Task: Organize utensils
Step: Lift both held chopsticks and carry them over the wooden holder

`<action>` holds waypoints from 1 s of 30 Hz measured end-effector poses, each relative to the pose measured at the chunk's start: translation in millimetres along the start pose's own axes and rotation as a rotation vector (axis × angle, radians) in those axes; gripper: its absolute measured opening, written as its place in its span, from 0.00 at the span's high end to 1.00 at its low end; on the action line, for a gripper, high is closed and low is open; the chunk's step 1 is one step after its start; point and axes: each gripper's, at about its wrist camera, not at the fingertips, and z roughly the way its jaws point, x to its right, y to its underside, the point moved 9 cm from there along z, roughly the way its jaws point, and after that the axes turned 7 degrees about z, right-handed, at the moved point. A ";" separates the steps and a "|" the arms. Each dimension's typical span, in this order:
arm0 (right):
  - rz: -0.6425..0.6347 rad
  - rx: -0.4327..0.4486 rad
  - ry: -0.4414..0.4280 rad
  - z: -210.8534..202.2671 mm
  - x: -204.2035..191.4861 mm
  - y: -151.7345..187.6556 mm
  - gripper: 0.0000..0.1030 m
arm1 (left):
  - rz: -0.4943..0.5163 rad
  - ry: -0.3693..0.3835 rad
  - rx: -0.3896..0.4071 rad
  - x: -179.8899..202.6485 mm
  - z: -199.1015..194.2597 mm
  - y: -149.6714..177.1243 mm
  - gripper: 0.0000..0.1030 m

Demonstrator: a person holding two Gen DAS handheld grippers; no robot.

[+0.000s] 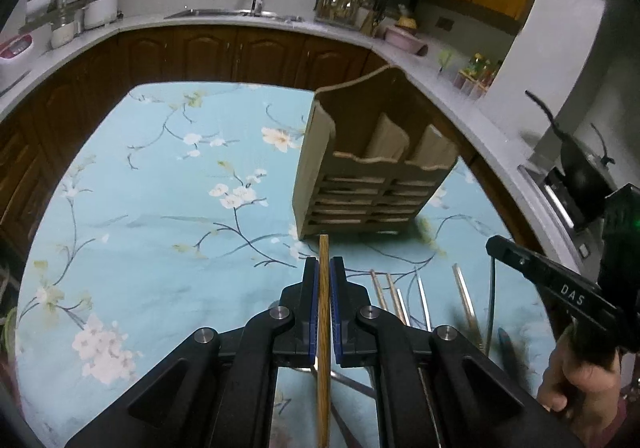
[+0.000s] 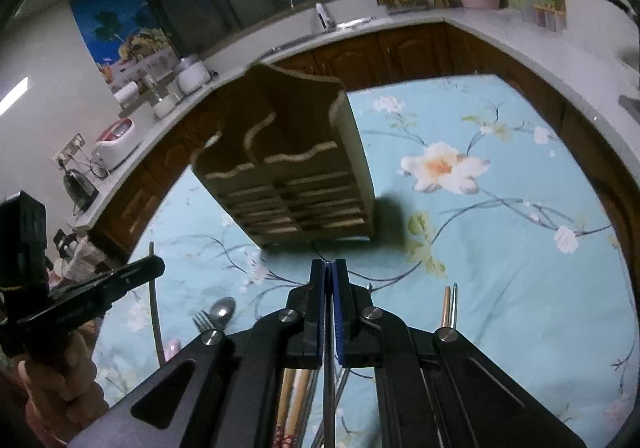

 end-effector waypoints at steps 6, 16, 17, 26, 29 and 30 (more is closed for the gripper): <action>-0.024 0.065 -0.019 -28.9 -14.5 -12.5 0.97 | -0.005 0.009 0.059 -0.9 -44.6 -3.3 0.96; -0.048 0.152 -0.041 -61.3 -30.9 -32.1 0.97 | -0.013 0.025 0.166 1.8 -97.1 -13.4 0.96; -0.048 0.161 -0.045 -63.7 -32.5 -34.7 0.97 | -0.013 0.025 0.177 2.5 -101.8 -15.2 0.96; -0.066 0.252 -0.052 -81.3 -43.5 -63.8 0.97 | -0.022 0.039 0.285 -1.4 -127.3 -39.2 0.96; -0.068 0.275 -0.055 -83.7 -45.6 -78.3 0.97 | -0.030 0.047 0.320 -3.3 -130.4 -49.3 0.96; -0.068 0.284 -0.057 -85.2 -46.8 -83.3 0.97 | -0.032 0.051 0.331 -3.8 -128.8 -51.2 0.96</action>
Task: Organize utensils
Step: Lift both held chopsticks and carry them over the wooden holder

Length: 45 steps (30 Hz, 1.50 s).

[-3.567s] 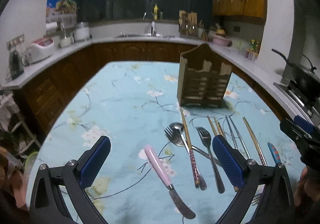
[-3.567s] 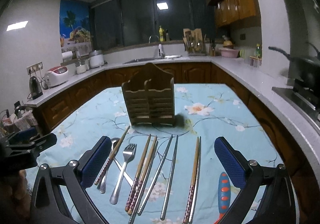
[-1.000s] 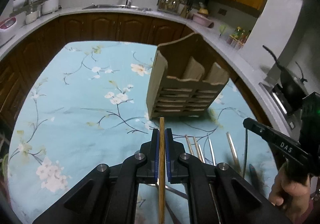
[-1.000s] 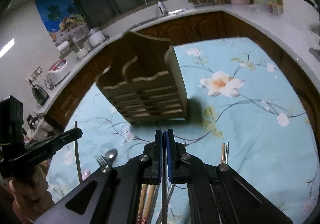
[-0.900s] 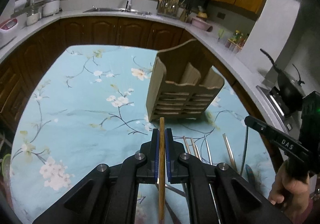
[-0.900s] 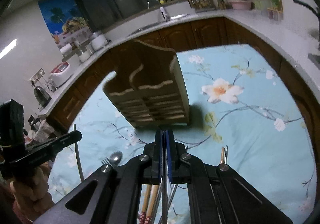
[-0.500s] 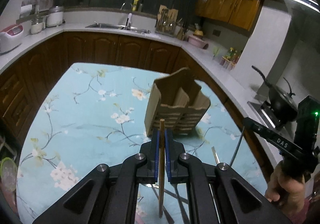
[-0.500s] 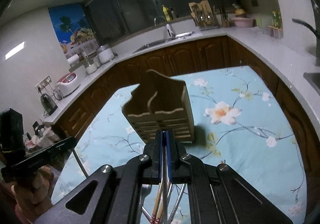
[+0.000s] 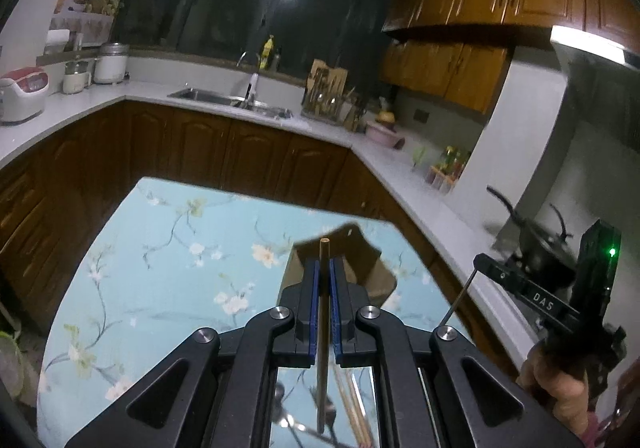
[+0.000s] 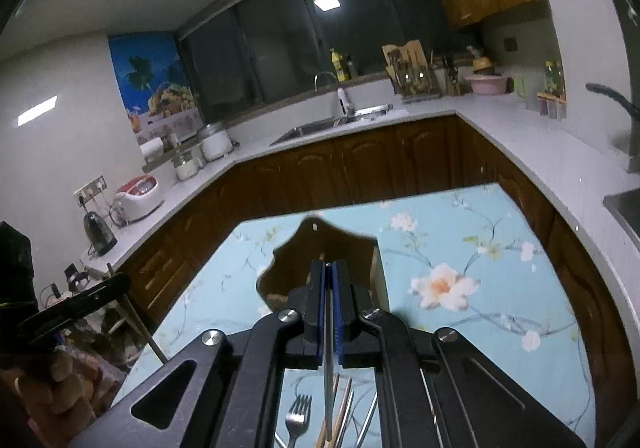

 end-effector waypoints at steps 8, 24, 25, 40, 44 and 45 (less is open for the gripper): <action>0.003 0.114 -0.009 -4.2 -5.2 -49.8 0.97 | -0.010 -0.002 0.116 -5.7 16.7 -25.7 0.96; -0.002 0.274 0.003 13.5 -8.1 -121.0 0.97 | -0.060 -0.023 0.226 -21.4 95.9 -32.1 0.96; 0.003 0.276 0.002 15.9 -6.4 -121.8 0.97 | -0.065 -0.025 0.234 -23.5 98.5 -31.9 0.96; 0.099 0.175 0.016 100.3 43.3 -75.5 0.97 | -0.115 -0.085 0.178 -30.6 215.5 21.4 0.96; 0.107 0.149 0.017 112.3 50.0 -65.9 0.96 | -0.099 -0.094 0.148 -27.5 234.5 22.6 0.96; 0.109 0.144 0.018 114.4 51.5 -63.7 0.96 | -0.099 -0.091 0.140 -27.2 235.3 23.1 0.96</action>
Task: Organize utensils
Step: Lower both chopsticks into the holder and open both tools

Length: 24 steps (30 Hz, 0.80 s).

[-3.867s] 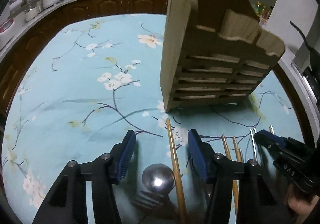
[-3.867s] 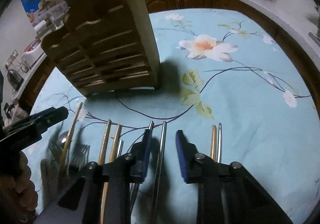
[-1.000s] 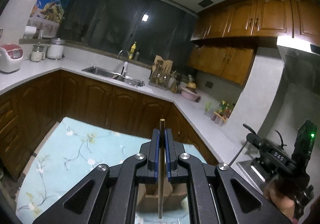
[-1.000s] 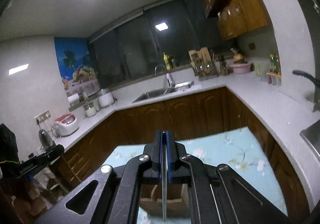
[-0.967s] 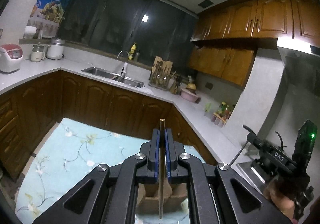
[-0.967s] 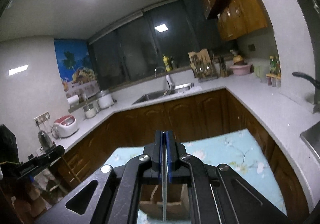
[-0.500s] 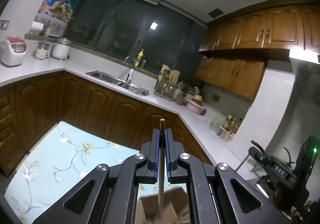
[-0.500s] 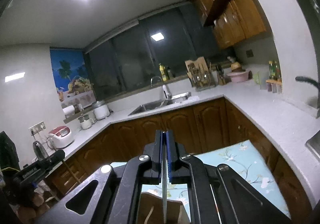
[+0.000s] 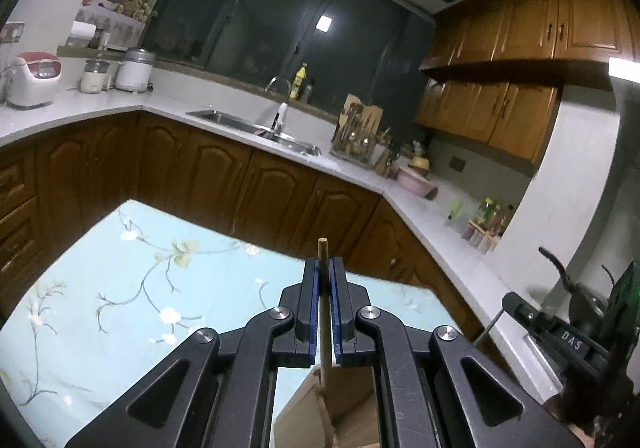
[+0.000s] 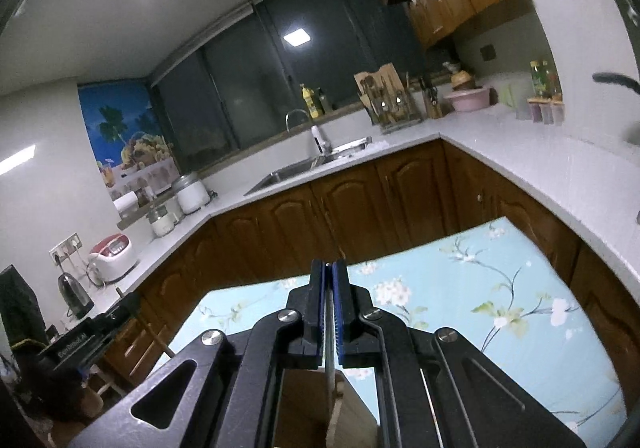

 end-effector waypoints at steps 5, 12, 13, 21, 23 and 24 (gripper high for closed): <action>0.012 -0.008 -0.008 4.2 5.7 8.2 0.96 | 0.007 0.001 -0.031 4.4 3.5 -9.6 0.96; 0.013 -0.038 -0.004 6.2 11.3 14.0 0.95 | 0.032 0.011 -0.075 -0.5 2.4 -24.6 0.95; 0.014 -0.042 -0.003 7.2 11.9 14.6 0.95 | 0.033 0.013 -0.079 -1.4 2.3 -25.9 0.95; 0.018 -0.058 0.001 5.8 12.7 14.5 0.91 | 0.027 -0.005 -0.089 -7.8 -3.3 -29.3 0.75; 0.020 -0.062 0.003 5.9 11.8 16.0 0.87 | 0.034 -0.001 -0.086 -6.2 -5.3 -29.7 0.73; 0.022 -0.066 0.001 6.4 11.8 16.0 0.85 | 0.036 0.002 -0.091 -5.3 -5.4 -31.3 0.71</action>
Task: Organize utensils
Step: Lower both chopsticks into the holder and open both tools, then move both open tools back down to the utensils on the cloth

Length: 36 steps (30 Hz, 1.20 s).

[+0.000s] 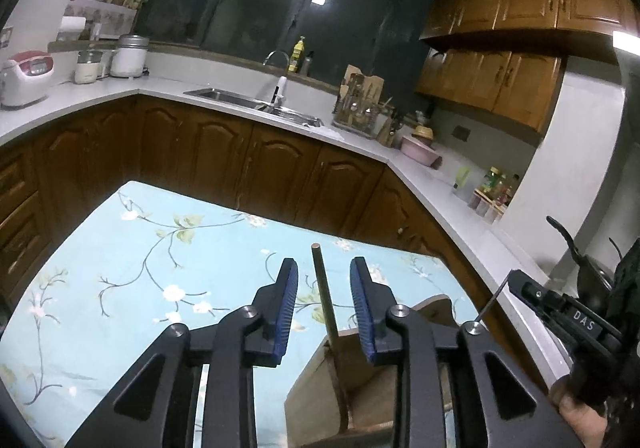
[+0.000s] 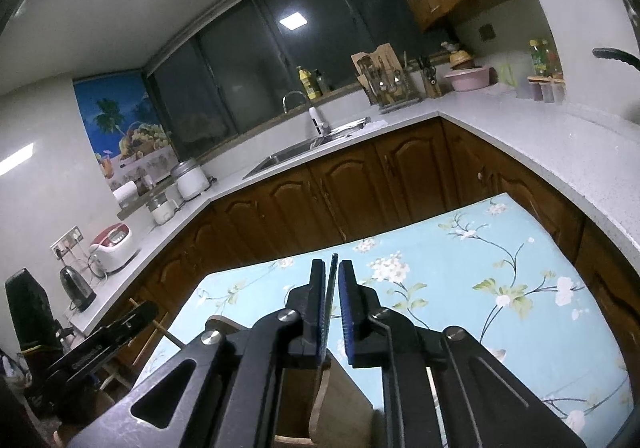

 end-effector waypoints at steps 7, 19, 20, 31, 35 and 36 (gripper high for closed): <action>0.000 -0.001 -0.001 -4.3 -2.6 -0.1 0.65 | -0.013 -0.011 -0.006 -3.3 -6.7 5.9 0.49; 0.014 0.000 -0.019 -33.5 -3.5 7.3 0.46 | -0.048 -0.029 -0.024 -13.8 -52.8 26.4 0.33; 0.013 0.000 -0.019 -38.0 -3.3 9.7 0.46 | -0.050 -0.030 -0.027 -14.9 -56.3 28.2 0.32; 0.008 -0.066 0.016 -75.5 8.5 54.6 0.46 | -0.102 -0.049 -0.112 -29.7 -120.0 68.0 0.31; 0.016 -0.097 0.034 -89.7 16.3 78.2 0.46 | -0.120 -0.058 -0.151 -35.2 -141.9 84.5 0.31; 0.011 -0.107 0.041 -93.3 18.0 85.2 0.46 | -0.119 -0.062 -0.159 -35.5 -147.2 87.8 0.31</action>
